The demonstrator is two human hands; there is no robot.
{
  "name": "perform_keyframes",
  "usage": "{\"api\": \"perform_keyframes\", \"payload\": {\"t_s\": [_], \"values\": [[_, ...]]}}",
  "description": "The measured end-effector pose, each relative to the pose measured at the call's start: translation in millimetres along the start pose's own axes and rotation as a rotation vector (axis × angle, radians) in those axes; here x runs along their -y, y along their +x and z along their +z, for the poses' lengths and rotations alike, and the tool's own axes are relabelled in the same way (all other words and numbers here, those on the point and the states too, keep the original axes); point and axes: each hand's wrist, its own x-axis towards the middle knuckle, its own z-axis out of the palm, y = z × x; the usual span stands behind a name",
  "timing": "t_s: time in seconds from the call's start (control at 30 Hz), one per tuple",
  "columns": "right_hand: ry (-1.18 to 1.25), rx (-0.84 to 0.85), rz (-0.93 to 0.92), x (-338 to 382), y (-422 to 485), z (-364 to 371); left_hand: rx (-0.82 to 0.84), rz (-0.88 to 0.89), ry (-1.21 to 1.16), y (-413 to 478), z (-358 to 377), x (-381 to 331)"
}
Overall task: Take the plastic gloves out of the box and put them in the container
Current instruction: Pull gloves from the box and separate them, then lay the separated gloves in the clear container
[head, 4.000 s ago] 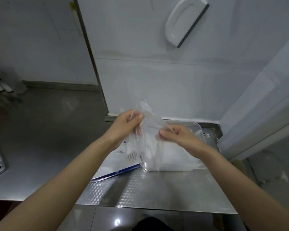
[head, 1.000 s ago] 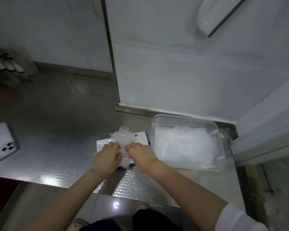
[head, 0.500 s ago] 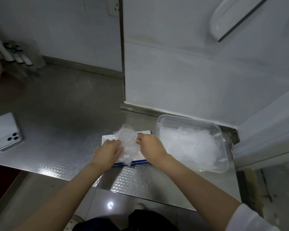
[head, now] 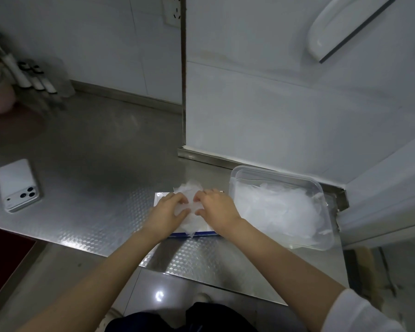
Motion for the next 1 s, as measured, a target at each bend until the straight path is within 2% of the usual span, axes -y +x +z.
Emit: {"api": "perform_keyframes", "payload": {"t_s": [0.17, 0.4, 0.5, 0.6, 0.7, 0.83, 1.0], "values": [[0.046, -0.011, 0.057, 1, 3, -2, -0.056, -0.046, -0.045, 5, 2, -3], [0.24, -0.047, 0.146, -3, -2, -5, -0.015, -0.185, 0.107, 7, 3, 1], [0.297, -0.112, 0.225, -11, -2, -10, -0.002, -0.225, 0.207, 9, 1, 2], [0.33, -0.127, 0.274, -20, -1, -16, -0.011, -0.25, 0.187, 9, 0, 5], [0.333, -0.077, 0.193, -19, -2, -18, 0.051, -0.233, 0.273, 9, 1, 3], [0.176, -0.068, 0.054, -15, -1, -21, 0.073, -0.188, 0.318, 8, 3, 2], [0.166, -0.096, 0.047, -9, 4, -20, 0.094, -0.183, 0.317, 7, 1, 2]]}}
